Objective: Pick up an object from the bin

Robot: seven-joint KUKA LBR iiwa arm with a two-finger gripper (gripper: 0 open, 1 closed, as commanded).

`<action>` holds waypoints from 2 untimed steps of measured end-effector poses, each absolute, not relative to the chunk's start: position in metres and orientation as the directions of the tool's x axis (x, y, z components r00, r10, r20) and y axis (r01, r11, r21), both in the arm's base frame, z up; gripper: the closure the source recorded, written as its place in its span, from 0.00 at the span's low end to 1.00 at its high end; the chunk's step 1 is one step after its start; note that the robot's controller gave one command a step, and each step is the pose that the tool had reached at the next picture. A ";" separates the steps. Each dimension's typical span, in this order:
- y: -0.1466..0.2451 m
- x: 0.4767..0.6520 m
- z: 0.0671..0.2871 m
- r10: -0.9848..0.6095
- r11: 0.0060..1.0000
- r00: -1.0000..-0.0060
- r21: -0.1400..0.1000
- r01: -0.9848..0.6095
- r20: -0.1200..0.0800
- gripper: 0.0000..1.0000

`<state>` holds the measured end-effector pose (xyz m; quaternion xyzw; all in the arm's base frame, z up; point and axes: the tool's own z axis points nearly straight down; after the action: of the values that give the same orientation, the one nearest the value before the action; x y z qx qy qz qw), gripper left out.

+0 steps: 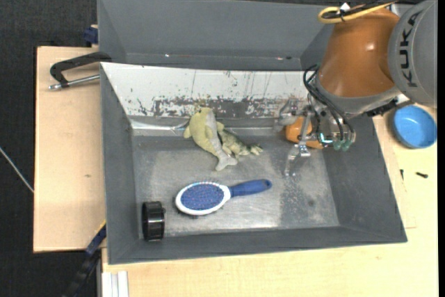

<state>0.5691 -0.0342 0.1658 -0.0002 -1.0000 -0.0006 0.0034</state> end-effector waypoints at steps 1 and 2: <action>0.011 0.589 0.089 -0.155 0.988 -0.988 -0.004 -0.155 -0.008 0.00; 0.012 0.587 0.088 -0.152 0.988 -0.988 0.000 -0.152 -0.005 1.00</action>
Offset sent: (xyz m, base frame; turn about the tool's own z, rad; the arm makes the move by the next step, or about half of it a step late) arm 0.0156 0.0452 -0.0805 -0.1526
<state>0.5867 0.0115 0.0878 0.0760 -0.9971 -0.0001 -0.0023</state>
